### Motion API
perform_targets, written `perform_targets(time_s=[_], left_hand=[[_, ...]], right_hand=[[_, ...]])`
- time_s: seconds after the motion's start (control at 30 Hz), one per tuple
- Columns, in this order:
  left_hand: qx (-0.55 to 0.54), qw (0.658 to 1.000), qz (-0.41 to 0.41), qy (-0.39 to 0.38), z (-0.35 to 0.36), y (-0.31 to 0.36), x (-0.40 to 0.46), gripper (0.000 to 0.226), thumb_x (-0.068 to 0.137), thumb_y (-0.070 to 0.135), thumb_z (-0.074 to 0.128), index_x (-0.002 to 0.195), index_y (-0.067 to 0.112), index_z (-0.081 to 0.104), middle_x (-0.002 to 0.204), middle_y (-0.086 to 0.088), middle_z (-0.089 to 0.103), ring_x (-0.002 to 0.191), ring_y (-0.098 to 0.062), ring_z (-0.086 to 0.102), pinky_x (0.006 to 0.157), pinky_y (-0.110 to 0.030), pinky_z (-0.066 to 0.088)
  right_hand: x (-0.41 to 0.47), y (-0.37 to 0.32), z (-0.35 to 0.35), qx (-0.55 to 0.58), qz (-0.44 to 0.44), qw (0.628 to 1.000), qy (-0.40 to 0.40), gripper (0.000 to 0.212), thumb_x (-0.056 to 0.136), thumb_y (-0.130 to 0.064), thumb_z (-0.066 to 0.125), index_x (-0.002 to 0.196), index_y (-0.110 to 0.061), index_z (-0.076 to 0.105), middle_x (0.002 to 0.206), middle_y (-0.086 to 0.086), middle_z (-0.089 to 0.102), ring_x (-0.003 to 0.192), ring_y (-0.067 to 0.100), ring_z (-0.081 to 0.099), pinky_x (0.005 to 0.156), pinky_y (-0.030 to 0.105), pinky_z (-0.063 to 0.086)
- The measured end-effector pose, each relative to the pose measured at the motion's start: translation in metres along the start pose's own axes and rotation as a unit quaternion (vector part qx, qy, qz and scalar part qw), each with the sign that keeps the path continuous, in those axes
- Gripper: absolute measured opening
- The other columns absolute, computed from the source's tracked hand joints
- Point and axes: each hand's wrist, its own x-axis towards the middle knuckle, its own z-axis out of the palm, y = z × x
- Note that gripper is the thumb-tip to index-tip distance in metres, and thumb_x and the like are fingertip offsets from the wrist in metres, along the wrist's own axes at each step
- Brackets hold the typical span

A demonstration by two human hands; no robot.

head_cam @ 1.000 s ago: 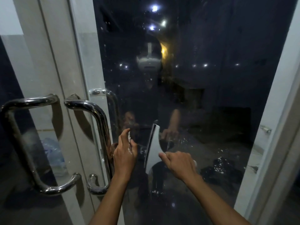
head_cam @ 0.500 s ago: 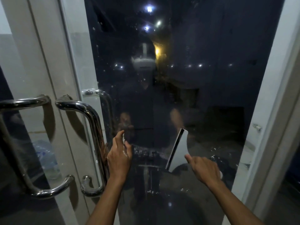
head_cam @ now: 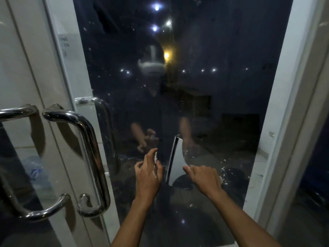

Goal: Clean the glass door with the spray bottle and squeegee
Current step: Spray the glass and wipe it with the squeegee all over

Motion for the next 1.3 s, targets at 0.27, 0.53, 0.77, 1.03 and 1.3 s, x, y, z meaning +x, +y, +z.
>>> perform_targets(time_s=[0.27,0.53,0.77,1.03,1.3], left_hand=[[0.004,1.0,0.012,-0.009,0.023,0.016,-0.001,0.043,0.097,0.006,0.059,0.136,0.018,0.048,0.106,-0.004,0.07,0.083,-0.021,0.065,0.093,-0.042,0.041],[-0.017,1.0,0.014,-0.012,0.047,0.032,-0.005,0.052,0.096,0.004,0.06,0.134,0.03,0.038,0.107,0.0,0.07,0.082,-0.019,0.065,0.092,-0.037,0.039],[-0.017,1.0,-0.013,0.0,0.05,0.031,-0.012,0.048,0.096,0.005,0.059,0.134,0.028,0.041,0.1,0.0,0.071,0.078,-0.007,0.049,0.092,-0.036,0.039],[-0.006,1.0,-0.02,-0.016,0.057,0.035,-0.025,0.053,0.094,0.004,0.062,0.134,0.029,0.038,0.095,-0.006,0.071,0.074,-0.022,0.062,0.093,-0.04,0.041],[-0.012,0.999,-0.022,-0.025,0.064,0.038,-0.032,0.045,0.097,0.01,0.058,0.136,0.027,0.042,0.111,-0.002,0.069,0.077,-0.011,0.052,0.091,-0.041,0.044]], right_hand=[[-0.036,0.103,0.006,-0.067,0.082,0.994,-0.036,0.055,0.102,-0.062,0.016,0.102,-0.036,0.065,0.092,-0.006,0.07,0.079,0.014,0.066,0.064,0.03,0.036],[-0.017,0.064,-0.003,-0.004,-0.013,1.0,-0.005,0.076,0.094,-0.073,0.008,0.103,-0.031,0.07,0.091,0.006,0.074,0.083,0.025,0.068,0.074,0.034,0.046],[-0.02,0.054,0.031,-0.04,-0.014,0.998,-0.055,0.064,0.101,-0.066,0.023,0.099,-0.023,0.07,0.098,0.01,0.075,0.096,0.033,0.07,0.077,0.038,0.048],[-0.07,0.123,0.059,-0.04,0.08,0.995,-0.055,0.071,0.096,-0.068,0.007,0.092,-0.029,0.067,0.081,-0.004,0.072,0.075,0.015,0.071,0.074,0.028,0.053],[-0.034,0.059,0.041,-0.034,-0.032,0.997,-0.063,0.054,0.103,-0.062,0.022,0.107,-0.026,0.062,0.1,0.009,0.074,0.096,0.034,0.07,0.079,0.039,0.05]])
